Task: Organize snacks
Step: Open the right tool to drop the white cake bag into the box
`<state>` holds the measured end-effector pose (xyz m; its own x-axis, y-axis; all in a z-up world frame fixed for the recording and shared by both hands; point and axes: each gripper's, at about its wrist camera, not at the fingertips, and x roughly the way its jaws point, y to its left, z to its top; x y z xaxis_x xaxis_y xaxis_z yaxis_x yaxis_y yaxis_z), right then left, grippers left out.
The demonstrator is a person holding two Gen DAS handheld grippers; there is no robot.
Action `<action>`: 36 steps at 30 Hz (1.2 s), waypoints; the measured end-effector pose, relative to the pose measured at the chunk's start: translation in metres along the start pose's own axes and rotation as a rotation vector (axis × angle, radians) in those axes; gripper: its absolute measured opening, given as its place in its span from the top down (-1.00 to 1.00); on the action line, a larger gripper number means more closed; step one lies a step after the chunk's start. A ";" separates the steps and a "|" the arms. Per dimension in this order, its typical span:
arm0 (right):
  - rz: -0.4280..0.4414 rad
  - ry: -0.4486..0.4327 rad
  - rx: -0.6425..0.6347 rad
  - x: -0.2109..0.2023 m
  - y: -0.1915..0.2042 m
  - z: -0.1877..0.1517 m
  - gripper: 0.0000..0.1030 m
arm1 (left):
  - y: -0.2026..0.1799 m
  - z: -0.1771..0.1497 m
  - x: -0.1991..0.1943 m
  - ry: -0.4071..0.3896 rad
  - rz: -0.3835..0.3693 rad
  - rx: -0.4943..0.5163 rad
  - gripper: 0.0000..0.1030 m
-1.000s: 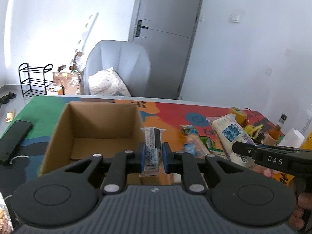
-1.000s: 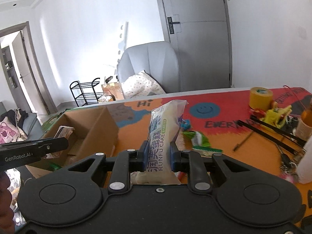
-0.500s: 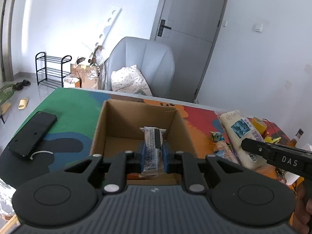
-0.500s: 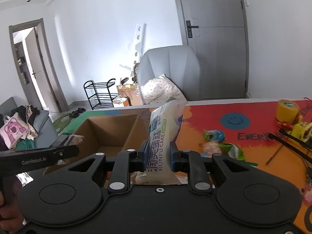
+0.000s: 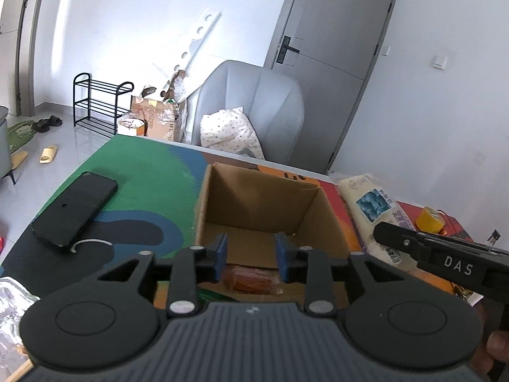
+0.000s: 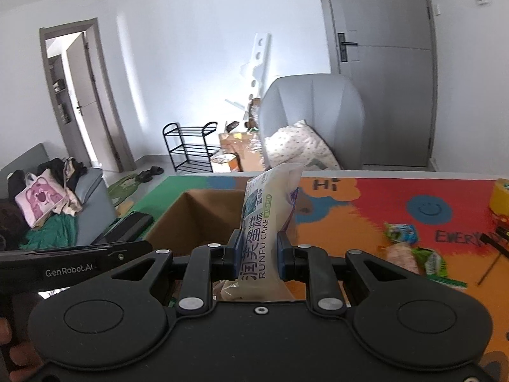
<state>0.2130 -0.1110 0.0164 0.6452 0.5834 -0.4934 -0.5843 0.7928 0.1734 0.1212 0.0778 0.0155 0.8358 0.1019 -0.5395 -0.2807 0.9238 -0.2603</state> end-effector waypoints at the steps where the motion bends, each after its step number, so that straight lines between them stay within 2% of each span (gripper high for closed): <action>1: 0.008 0.000 0.004 0.001 0.002 0.000 0.61 | 0.001 0.000 0.000 -0.002 0.004 -0.002 0.20; 3: 0.034 0.000 0.009 0.002 0.003 0.001 0.58 | 0.004 0.001 -0.003 -0.008 0.013 -0.007 0.03; 4: 0.054 0.001 0.010 0.002 0.003 0.002 0.45 | 0.005 0.000 -0.005 -0.011 0.014 -0.008 -0.01; 7: 0.007 -0.016 0.001 -0.002 0.002 0.002 0.14 | 0.006 0.001 -0.008 -0.018 0.022 -0.010 -0.29; 9: -0.013 -0.017 0.013 -0.004 0.000 0.003 0.07 | 0.004 0.002 -0.009 -0.031 0.032 -0.009 -0.53; 12: -0.042 -0.017 0.033 -0.011 -0.011 0.000 -0.06 | -0.002 -0.001 -0.013 -0.054 0.040 -0.006 -0.68; 19: -0.118 -0.014 0.058 -0.028 -0.038 -0.012 -0.25 | -0.019 -0.004 -0.007 -0.044 0.019 0.017 -0.73; 28: -0.187 -0.011 0.101 -0.049 -0.067 -0.024 -0.33 | -0.044 -0.012 0.000 -0.026 -0.037 0.049 -0.74; 36: -0.213 0.002 0.134 -0.063 -0.092 -0.037 -0.33 | -0.073 -0.019 0.001 -0.022 -0.094 0.096 -0.74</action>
<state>0.2086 -0.2272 -0.0002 0.7460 0.4000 -0.5324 -0.3642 0.9144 0.1767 0.1342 0.0034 0.0188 0.8666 0.0205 -0.4985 -0.1551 0.9607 -0.2302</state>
